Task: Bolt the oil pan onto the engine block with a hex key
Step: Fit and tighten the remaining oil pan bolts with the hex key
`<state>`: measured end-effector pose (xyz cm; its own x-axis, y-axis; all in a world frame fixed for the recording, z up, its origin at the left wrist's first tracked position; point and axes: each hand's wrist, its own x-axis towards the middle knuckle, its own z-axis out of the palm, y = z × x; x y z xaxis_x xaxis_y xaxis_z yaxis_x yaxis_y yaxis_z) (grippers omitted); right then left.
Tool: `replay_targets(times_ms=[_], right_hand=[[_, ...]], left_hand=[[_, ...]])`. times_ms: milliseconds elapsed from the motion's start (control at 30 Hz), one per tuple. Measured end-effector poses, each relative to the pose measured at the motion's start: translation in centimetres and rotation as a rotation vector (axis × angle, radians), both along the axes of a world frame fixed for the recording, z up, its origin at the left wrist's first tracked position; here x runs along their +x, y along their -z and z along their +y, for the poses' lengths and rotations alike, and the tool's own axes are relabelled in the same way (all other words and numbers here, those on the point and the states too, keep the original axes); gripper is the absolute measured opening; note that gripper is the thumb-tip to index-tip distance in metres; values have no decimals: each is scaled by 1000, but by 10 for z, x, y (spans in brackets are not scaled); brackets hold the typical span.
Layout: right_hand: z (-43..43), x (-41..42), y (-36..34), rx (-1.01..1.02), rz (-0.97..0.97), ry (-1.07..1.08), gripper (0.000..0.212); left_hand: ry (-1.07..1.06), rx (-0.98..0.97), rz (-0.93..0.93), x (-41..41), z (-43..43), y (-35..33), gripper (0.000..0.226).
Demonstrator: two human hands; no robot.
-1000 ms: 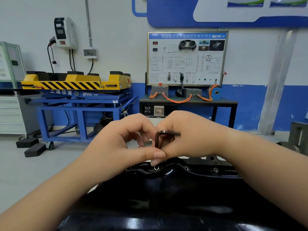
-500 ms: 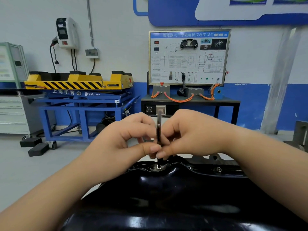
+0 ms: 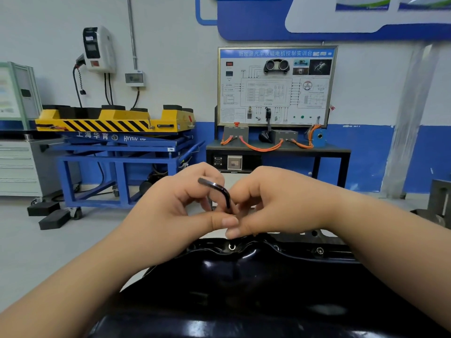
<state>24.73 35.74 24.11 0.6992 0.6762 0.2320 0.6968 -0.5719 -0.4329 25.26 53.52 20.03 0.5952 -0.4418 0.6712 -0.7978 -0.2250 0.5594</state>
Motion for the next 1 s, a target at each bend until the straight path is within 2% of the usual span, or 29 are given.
replay_targets(times_ms=[100,200,367,533,600,667,800,867,1000], right_hand=[[1,0,-1,-24,5,-8,39],[2,2,-1,-17,-27,15,44],[4,0,2,-3,-72,23,21],[6,1,3,-25,-90,30,43],[4,2,2,-31,-71,32,40],[2,2,1,-36,-26,31,21],[-2,4,0,-5,86,-8,34],[0,3,0,3,73,-6,26],[1,4,2,8,-2,17,29]], left_hand=[[29,37,-3,-1,1,0,16],[53,31,16,-3,2,1,16],[28,13,19,-3,1,0,22],[22,-18,51,-1,1,0,31],[19,-20,43,-1,1,1,30],[-4,-11,34,0,1,1,28],[-44,43,26,1,1,1,18],[-24,54,20,0,2,2,17],[21,8,24,-2,1,3,16]])
